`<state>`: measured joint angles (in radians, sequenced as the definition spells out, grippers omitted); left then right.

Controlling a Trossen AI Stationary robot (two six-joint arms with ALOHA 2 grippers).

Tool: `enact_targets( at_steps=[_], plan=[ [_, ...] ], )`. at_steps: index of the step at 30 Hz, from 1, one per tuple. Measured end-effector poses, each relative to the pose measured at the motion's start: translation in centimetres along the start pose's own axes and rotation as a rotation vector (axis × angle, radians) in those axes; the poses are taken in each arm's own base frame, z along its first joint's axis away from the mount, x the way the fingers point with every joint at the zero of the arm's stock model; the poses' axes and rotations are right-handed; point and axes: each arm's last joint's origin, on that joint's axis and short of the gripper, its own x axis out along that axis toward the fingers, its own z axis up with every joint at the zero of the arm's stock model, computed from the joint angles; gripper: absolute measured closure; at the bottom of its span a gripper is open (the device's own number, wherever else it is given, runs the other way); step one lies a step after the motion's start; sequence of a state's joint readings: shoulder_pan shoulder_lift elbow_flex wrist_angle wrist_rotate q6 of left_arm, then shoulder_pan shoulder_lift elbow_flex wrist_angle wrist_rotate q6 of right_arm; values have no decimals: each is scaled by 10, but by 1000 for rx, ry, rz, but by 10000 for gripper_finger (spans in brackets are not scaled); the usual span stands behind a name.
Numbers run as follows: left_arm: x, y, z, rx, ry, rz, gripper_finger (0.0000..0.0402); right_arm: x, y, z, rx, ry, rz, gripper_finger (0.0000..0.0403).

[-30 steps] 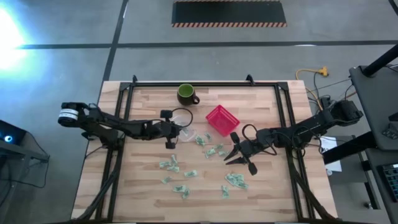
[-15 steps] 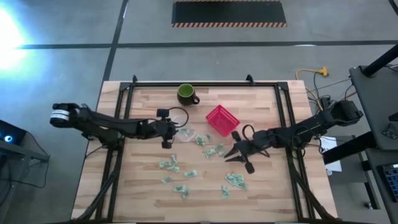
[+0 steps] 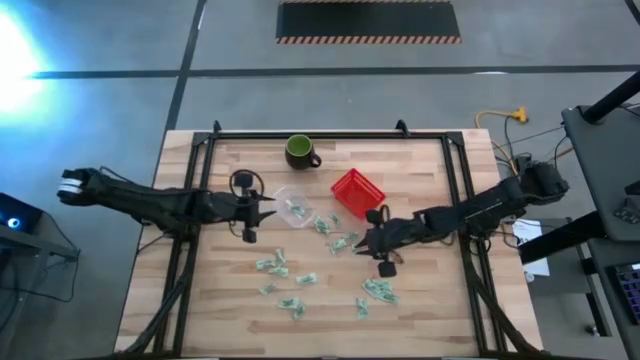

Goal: Pick and place items into bin
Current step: Put the stevia packet into the red bin

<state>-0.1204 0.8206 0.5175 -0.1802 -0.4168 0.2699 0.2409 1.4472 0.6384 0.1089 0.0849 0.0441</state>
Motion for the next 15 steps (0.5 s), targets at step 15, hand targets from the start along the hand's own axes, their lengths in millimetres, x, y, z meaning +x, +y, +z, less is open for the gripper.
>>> enact_targets(
  at_steps=[15],
  plan=[
    [-16,3,-9,14,25,-13,262,27,22,27,-61,337,-217,335]
  ],
)
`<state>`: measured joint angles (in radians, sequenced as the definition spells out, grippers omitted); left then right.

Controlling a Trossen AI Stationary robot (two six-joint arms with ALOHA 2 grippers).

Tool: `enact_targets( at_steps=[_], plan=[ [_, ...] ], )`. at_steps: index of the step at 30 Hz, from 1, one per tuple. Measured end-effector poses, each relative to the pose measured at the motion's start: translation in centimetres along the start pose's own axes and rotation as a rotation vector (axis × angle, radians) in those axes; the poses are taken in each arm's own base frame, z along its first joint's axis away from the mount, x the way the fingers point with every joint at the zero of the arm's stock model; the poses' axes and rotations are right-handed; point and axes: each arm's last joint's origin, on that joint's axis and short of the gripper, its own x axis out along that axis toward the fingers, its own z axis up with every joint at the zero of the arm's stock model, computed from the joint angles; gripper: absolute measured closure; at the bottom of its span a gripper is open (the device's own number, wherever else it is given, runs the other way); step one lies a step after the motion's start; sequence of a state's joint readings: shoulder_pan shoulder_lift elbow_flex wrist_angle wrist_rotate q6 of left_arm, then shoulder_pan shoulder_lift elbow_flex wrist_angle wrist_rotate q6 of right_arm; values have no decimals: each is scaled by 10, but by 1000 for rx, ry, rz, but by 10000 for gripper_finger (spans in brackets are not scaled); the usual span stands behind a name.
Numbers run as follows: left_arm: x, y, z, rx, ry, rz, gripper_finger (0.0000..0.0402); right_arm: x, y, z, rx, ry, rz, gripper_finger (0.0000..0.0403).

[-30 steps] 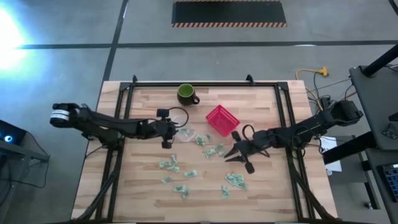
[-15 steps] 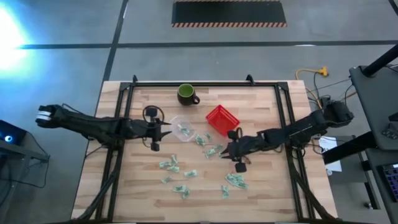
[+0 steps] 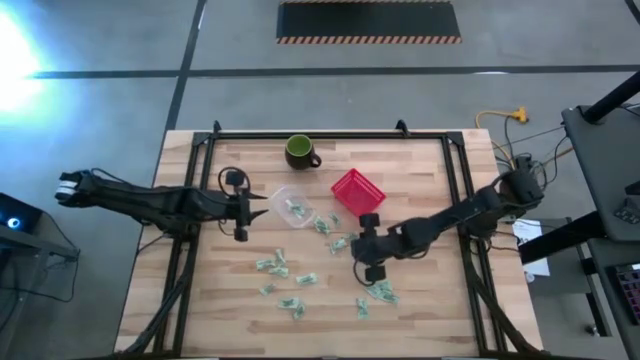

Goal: Pick and place items into bin
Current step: Put the stevia packet into the red bin

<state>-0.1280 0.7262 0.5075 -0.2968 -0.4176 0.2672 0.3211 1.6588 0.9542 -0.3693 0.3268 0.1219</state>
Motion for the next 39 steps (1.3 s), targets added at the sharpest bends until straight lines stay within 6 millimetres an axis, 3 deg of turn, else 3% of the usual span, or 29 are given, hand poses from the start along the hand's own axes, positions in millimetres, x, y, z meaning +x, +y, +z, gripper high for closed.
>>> enact_targets(
  at_steps=[7,14,29,39],
  plan=[
    [6,-2,1,11,26,-7,262,7,3,-16,120,159,-59,335],
    [10,-5,1,20,49,-13,262,12,3,-25,121,159,-76,333],
    [13,-6,0,27,64,-18,262,21,4,-34,135,153,-93,278],
    [13,-6,0,27,62,-17,262,26,5,-35,79,132,-80,310]
  ],
)
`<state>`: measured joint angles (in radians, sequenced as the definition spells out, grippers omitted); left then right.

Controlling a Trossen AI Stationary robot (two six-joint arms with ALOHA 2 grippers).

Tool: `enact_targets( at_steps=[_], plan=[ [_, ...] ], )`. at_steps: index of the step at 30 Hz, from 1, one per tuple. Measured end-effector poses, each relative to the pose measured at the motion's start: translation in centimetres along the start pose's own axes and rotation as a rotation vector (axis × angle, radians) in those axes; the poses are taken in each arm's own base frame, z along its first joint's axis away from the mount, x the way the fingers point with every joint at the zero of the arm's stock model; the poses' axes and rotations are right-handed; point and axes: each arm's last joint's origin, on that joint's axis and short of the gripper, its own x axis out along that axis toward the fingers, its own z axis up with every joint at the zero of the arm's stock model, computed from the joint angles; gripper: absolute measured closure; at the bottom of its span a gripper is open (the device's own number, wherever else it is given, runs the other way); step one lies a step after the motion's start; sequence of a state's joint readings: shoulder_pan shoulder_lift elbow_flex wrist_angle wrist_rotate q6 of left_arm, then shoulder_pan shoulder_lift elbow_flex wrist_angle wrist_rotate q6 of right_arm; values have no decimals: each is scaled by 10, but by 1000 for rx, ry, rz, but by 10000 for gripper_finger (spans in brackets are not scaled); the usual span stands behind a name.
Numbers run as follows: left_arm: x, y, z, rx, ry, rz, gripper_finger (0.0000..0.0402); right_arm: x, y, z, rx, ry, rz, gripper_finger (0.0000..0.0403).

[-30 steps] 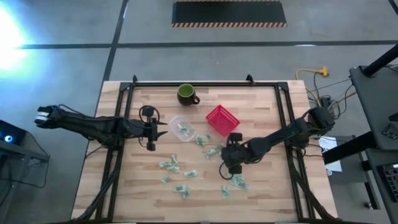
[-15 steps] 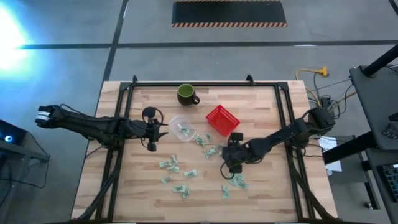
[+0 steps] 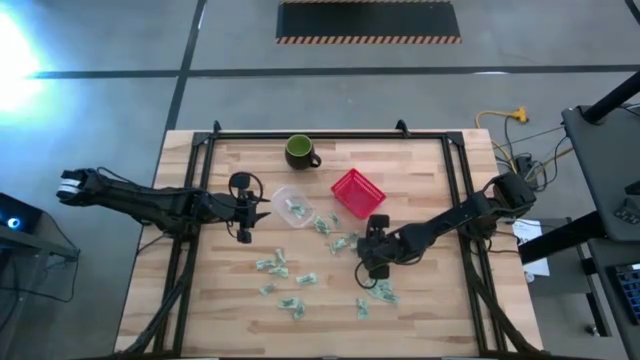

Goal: Pick and place items into bin
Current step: Put the stevia packet into the red bin

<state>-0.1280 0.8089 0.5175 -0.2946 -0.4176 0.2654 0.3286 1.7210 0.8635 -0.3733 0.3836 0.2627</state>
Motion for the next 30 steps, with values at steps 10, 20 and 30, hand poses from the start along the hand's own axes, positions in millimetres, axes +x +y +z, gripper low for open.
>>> enact_targets(
  at_steps=[10,20,30],
  plan=[
    [0,0,0,2,3,-1,262,0,0,1,-21,-11,3,368],
    [0,0,0,2,4,-1,262,-2,0,2,-30,-21,2,395],
    [0,0,0,2,5,-1,262,-11,-3,5,-21,-52,4,395]
  ],
)
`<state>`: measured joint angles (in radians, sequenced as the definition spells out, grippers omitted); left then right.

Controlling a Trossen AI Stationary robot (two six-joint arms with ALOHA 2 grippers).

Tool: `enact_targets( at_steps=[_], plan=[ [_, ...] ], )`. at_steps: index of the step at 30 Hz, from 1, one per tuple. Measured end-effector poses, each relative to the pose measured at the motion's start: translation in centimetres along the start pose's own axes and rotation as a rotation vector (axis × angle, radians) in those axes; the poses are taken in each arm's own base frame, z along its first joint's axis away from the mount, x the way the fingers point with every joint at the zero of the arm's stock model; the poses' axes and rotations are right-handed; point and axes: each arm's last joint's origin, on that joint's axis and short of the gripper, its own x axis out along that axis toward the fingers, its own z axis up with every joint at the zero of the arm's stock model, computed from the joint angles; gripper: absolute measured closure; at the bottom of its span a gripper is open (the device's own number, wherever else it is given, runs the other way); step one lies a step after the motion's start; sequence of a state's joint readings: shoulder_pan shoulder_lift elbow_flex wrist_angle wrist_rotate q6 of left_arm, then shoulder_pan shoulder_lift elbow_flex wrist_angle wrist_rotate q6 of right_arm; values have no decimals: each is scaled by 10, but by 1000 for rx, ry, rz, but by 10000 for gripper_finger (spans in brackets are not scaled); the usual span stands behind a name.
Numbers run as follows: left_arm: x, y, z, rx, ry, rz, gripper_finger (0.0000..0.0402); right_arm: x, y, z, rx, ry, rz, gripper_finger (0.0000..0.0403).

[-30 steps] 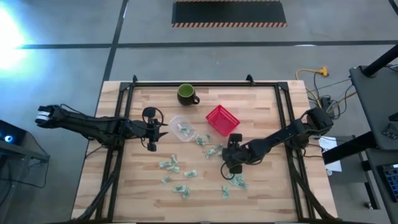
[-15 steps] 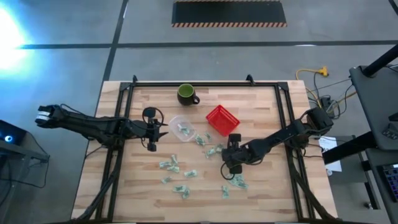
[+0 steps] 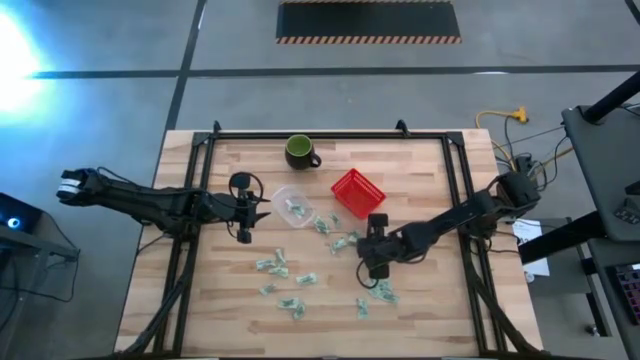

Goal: Pick and place items into bin
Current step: Put the stevia packet into the red bin

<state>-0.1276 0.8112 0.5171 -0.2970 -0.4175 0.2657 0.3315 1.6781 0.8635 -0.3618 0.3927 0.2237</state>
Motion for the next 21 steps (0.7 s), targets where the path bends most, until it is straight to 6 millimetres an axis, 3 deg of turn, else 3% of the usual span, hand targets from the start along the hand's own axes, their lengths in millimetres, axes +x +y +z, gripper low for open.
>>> enact_targets(
  at_steps=[13,21],
  plan=[
    [0,0,0,0,1,0,262,-26,5,4,25,-94,10,394],
    [0,0,0,-23,2,0,262,-8,9,2,52,-80,4,353]
  ],
)
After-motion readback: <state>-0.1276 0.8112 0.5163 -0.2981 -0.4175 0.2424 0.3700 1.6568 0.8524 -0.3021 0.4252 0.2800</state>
